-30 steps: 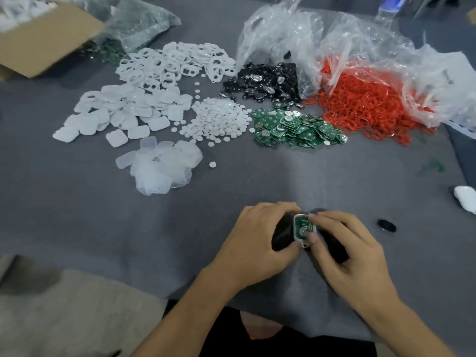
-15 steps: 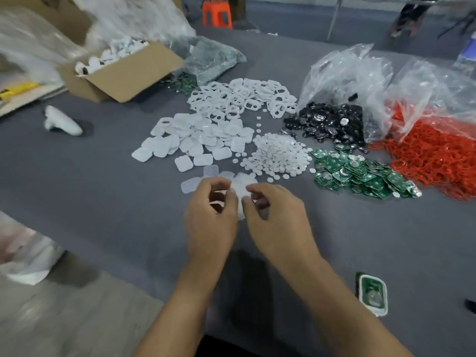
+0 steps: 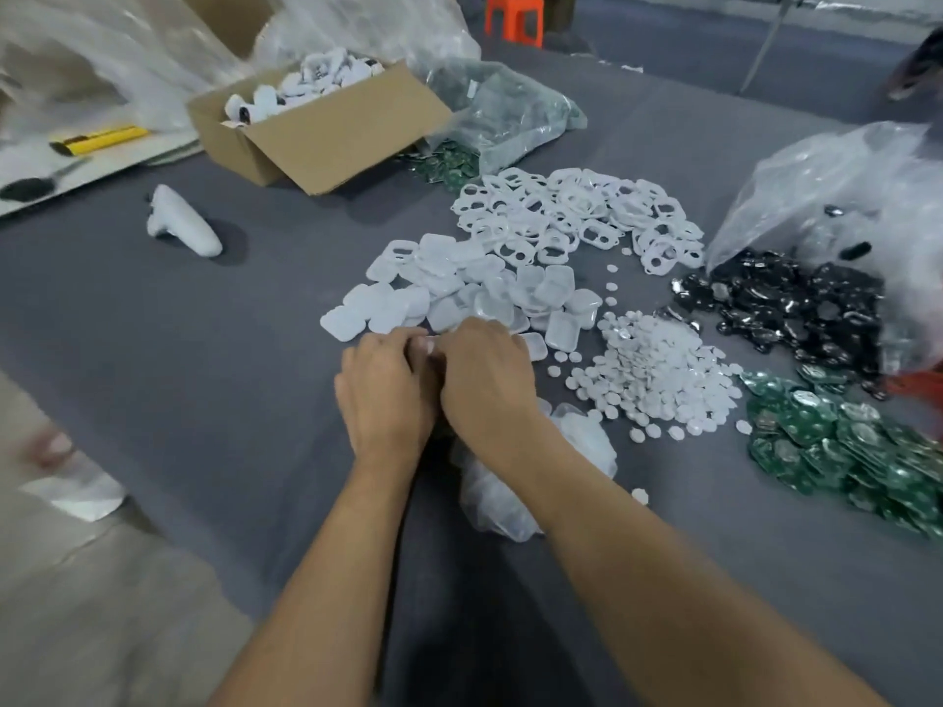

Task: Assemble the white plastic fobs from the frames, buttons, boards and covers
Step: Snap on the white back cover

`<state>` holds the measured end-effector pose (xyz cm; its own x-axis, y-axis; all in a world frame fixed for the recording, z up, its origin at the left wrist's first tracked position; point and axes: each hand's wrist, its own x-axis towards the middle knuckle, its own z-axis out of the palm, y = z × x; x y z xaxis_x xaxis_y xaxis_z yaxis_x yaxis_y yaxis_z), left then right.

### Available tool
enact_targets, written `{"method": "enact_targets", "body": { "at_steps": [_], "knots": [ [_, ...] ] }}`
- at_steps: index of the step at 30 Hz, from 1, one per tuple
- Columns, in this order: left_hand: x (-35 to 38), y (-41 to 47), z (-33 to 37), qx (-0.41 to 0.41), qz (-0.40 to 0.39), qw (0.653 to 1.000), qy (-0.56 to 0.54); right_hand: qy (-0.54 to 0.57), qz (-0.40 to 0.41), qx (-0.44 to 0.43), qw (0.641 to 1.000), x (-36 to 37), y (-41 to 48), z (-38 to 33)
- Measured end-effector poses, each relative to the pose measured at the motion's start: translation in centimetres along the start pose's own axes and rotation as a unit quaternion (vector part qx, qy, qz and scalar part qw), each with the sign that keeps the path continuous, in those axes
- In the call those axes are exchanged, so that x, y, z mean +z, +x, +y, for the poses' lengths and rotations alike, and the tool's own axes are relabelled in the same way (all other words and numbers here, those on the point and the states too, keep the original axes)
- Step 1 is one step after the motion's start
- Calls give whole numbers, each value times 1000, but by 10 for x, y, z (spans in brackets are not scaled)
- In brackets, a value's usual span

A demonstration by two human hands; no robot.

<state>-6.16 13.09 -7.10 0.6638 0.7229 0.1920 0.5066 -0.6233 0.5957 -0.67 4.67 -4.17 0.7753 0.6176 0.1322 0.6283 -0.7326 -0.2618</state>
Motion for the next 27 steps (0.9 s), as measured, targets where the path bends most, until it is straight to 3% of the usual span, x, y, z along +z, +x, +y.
{"method": "enact_targets", "body": {
  "at_steps": [3, 5, 10, 14, 20, 24, 27],
  "knots": [
    [-1, -3, -1, -23, 16, 995, -101, 51, 32, -36, 998, 0, -7, 8],
    [-5, -7, -2, -32, 4, 981, -190, 156, 50, -34, 986, -8, -13, 12],
    [-24, -27, 12, -36, -3, 910, -412, 362, 53, 16, 930, -36, -48, 14],
    [-42, -67, 35, -44, -56, 872, -484, 496, 68, 50, 864, -59, -97, 24],
    [-55, -134, 64, -38, -224, 818, -528, 505, 155, 62, 847, -88, -190, 47],
    [-52, -171, 83, 10, -274, 783, -559, 486, 174, 111, 849, -95, -236, 65],
    [-46, -195, 94, 21, -303, 771, -559, 524, 180, 139, 821, -99, -266, 78]
  ]
}}
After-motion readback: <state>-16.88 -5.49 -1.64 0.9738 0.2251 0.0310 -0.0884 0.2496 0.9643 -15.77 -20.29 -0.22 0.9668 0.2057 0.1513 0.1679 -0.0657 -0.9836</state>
